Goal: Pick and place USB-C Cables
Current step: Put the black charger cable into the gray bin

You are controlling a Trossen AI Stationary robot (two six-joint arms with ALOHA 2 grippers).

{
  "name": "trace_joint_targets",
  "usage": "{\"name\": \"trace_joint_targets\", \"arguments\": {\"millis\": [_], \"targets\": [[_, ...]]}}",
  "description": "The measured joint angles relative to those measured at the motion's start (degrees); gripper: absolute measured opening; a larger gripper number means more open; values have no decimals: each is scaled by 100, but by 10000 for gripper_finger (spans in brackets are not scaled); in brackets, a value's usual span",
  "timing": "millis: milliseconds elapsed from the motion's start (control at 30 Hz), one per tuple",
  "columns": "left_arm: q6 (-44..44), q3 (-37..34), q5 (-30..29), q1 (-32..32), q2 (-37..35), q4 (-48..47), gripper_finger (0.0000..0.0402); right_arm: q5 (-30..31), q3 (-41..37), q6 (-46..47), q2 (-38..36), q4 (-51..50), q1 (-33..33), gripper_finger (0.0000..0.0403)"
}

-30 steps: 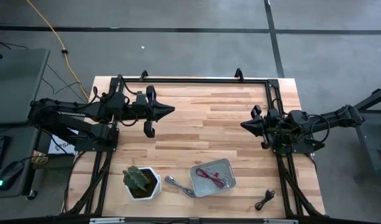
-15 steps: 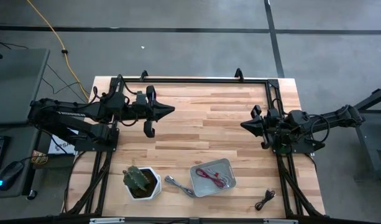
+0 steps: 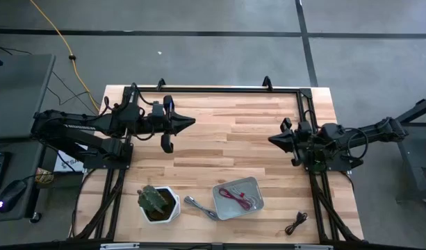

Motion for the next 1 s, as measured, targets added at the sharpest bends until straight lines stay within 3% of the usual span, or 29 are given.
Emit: {"name": "trace_joint_targets", "arguments": {"millis": [167, 400, 600, 733, 1000], "targets": [[-2, 0, 0, 2, 0, 0, 0, 261, -1, 212, 0, -257, 2, 32], [-2, 1, 0, 1, 0, 0, 0, 726, -1, 504, -2, -407, 1, 138], [-2, 0, 0, 0, 0, 0, 0, 766, -1, 579, 0, -409, 0, 215], [-2, 1, 0, 1, 0, -1, 0, 671, -2, 648, 0, -407, 0, 235], [-300, 1, 0, 0, 0, -1, 0, 415, 0, 651, 0, -388, 0, 238]]}}
